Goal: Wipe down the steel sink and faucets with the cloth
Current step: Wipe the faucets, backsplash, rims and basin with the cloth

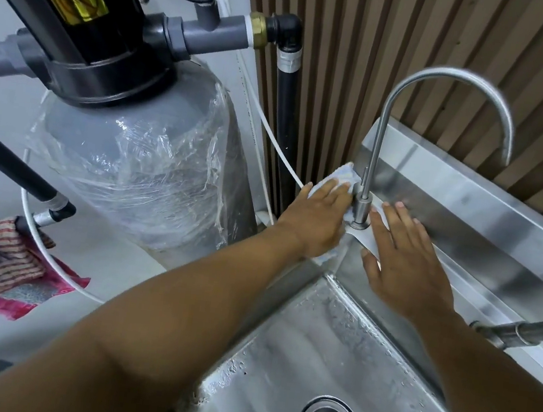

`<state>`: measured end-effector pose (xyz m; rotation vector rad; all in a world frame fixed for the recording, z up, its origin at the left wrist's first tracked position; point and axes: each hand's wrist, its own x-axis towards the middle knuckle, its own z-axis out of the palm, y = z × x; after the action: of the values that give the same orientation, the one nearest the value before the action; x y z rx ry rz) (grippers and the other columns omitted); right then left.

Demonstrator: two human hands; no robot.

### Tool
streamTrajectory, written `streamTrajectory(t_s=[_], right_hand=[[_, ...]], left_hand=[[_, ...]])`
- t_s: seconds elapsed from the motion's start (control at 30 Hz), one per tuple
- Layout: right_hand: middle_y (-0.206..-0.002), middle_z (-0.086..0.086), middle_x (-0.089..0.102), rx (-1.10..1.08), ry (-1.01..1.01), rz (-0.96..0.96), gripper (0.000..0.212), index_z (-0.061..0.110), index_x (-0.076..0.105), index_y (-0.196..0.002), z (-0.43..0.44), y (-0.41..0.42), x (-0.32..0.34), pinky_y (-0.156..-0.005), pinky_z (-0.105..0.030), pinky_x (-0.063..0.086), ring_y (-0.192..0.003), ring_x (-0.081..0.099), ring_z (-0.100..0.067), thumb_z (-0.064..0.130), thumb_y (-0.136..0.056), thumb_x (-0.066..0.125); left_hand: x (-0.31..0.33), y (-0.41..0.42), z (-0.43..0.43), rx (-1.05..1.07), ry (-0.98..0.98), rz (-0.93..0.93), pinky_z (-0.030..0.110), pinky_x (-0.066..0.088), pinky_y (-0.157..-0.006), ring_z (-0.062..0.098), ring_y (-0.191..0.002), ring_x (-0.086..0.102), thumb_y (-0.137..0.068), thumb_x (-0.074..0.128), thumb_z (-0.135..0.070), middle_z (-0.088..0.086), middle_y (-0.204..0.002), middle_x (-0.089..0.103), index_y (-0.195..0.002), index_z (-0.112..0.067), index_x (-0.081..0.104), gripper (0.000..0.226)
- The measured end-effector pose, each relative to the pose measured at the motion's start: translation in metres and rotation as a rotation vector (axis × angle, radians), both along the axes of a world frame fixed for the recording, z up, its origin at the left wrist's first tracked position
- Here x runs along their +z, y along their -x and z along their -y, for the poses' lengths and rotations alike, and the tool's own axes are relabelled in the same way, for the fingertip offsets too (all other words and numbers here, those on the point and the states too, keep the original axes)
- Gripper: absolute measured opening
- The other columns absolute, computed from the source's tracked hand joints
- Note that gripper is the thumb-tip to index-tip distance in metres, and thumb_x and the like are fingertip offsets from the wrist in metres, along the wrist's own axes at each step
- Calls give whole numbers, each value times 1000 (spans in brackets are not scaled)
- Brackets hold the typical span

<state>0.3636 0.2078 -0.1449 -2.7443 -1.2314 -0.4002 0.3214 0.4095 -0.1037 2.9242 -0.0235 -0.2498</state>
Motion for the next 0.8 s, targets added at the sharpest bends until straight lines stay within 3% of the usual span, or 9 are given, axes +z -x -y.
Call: streamTrajectory(t_s=[0.13,0.23,0.3,0.4,0.5,0.6,0.7,0.8], right_hand=[[-157,-18,36,-3,-3,-9,64,7,38,-152,1,-1,-1,-120,-50,26,-150,24,-34,35,-95,45],[-158,-17,34,-8,9,-13,64,8,36,-153,1,0,-1,-121,-49,24,-151,22,-33,36,-96,43],[-159,-17,33,-12,22,-18,64,9,34,-153,1,-1,0,-121,-48,24,-151,21,-33,38,-97,41],[-159,-16,32,-18,31,-27,64,10,33,-153,1,-1,0,-121,-49,24,-151,21,-33,39,-97,39],[-158,-16,34,-18,36,-24,64,9,35,-153,1,0,0,-121,-49,24,-151,22,-33,38,-97,40],[-158,-16,35,-19,37,-15,63,8,36,-153,1,-1,0,-121,-49,25,-150,23,-33,38,-98,39],[-157,-16,35,-16,23,-25,62,7,36,-152,0,-1,-1,-120,-49,25,-150,23,-33,39,-99,38],[-157,-16,36,-15,17,-24,63,7,35,-153,0,0,0,-120,-49,25,-150,24,-33,38,-98,40]], left_hand=[[-10,53,-9,-157,27,183,52,16,-120,25,-149,24,-98,33,-36,8,-155,39,-138,-9,47,50],[-17,95,-15,-157,52,244,48,23,-118,22,-145,33,-99,37,-40,4,-149,48,-124,-14,57,41],[-21,113,-20,-147,-4,251,48,26,-118,21,-145,35,-98,41,-35,3,-150,47,-126,-17,56,37],[-23,116,-17,-76,-56,196,47,20,-121,21,-148,29,-97,32,-35,3,-155,41,-147,-13,40,55],[-17,86,-6,14,-82,130,47,11,-123,22,-152,11,-102,22,-42,4,-165,17,-158,-16,18,62],[-10,39,6,34,-158,63,46,5,-122,20,-153,-3,-105,25,-42,4,-167,-3,-158,-19,10,60],[-9,17,14,3,-179,62,45,1,-122,18,-153,-5,-106,29,-37,2,-167,-1,-158,-14,8,60],[-15,36,6,-102,-149,155,46,13,-122,22,-152,15,-100,49,-22,6,-163,23,-154,-9,27,60]])
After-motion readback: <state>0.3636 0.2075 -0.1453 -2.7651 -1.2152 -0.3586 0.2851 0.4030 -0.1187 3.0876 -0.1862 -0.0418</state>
